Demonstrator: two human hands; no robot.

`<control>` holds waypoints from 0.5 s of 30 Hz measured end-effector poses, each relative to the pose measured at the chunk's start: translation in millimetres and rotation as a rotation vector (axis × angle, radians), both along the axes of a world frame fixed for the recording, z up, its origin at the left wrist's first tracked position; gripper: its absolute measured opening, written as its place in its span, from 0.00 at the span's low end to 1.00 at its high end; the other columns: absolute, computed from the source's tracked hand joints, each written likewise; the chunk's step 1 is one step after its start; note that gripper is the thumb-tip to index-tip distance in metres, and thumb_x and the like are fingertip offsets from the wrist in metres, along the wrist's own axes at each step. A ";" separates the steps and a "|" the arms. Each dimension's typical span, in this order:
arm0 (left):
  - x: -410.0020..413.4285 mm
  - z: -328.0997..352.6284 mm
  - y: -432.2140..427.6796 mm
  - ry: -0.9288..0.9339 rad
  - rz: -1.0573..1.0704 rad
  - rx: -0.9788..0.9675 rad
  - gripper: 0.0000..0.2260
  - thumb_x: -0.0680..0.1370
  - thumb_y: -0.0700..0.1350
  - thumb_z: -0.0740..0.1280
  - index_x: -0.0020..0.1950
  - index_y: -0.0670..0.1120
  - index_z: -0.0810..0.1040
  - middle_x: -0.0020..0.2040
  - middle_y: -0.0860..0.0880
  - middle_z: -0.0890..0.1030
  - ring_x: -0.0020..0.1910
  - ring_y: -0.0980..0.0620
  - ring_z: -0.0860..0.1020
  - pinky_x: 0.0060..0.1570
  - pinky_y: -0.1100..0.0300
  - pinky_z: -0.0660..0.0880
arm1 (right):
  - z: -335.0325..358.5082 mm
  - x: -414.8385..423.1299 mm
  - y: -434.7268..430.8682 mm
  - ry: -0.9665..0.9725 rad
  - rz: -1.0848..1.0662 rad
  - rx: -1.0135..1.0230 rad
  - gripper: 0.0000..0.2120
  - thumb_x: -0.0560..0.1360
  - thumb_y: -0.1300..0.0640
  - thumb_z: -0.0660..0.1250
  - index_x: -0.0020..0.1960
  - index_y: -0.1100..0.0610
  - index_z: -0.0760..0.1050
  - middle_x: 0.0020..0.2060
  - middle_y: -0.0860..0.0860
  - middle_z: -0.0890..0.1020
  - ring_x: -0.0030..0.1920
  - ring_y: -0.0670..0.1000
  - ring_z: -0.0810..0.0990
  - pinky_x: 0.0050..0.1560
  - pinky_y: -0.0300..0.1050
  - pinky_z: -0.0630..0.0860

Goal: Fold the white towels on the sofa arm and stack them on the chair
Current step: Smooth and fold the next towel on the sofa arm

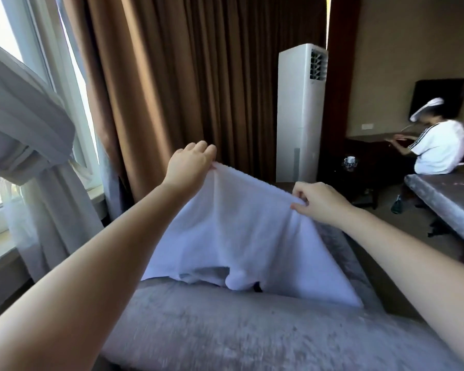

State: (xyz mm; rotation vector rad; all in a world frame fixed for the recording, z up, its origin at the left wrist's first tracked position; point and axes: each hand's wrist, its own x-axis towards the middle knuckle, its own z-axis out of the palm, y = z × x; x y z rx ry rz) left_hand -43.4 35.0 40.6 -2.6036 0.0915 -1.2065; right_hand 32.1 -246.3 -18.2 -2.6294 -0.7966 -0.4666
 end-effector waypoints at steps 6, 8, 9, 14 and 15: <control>-18.4 11.7 -8.4 -0.088 0.066 -0.015 0.07 0.76 0.35 0.67 0.53 0.39 0.74 0.46 0.41 0.77 0.48 0.38 0.74 0.43 0.49 0.67 | 37.2 -9.2 -69.4 -0.392 -0.189 0.290 0.02 0.75 0.62 0.64 0.48 0.59 0.73 0.44 0.54 0.74 0.46 0.59 0.74 0.41 0.50 0.70; -32.4 0.3 -9.8 -0.102 -0.019 -0.053 0.05 0.76 0.35 0.66 0.51 0.39 0.75 0.45 0.40 0.76 0.47 0.38 0.74 0.42 0.49 0.64 | 26.3 -20.9 -89.0 -0.413 -0.144 0.284 0.04 0.73 0.65 0.65 0.47 0.59 0.75 0.42 0.53 0.74 0.45 0.58 0.74 0.42 0.49 0.70; -41.2 -10.9 -11.2 -0.092 -0.071 -0.035 0.04 0.76 0.35 0.66 0.50 0.39 0.75 0.45 0.40 0.76 0.45 0.38 0.75 0.40 0.50 0.63 | 16.5 -31.0 -96.5 -0.375 -0.120 0.272 0.05 0.72 0.66 0.66 0.45 0.58 0.76 0.41 0.51 0.73 0.43 0.56 0.74 0.40 0.48 0.70; -93.6 -105.6 -16.7 0.102 -0.295 -0.053 0.04 0.71 0.39 0.64 0.43 0.44 0.69 0.36 0.46 0.75 0.27 0.43 0.73 0.29 0.57 0.65 | -51.0 -108.3 -110.4 -0.018 0.088 0.107 0.15 0.65 0.71 0.67 0.37 0.50 0.74 0.34 0.47 0.76 0.32 0.44 0.73 0.35 0.41 0.67; -107.0 -125.5 -20.0 0.165 -0.336 -0.081 0.05 0.70 0.40 0.62 0.42 0.45 0.67 0.34 0.48 0.74 0.25 0.45 0.70 0.27 0.60 0.61 | -66.9 -124.0 -110.0 0.087 0.116 0.017 0.15 0.65 0.69 0.67 0.36 0.48 0.73 0.33 0.44 0.76 0.32 0.43 0.74 0.34 0.37 0.66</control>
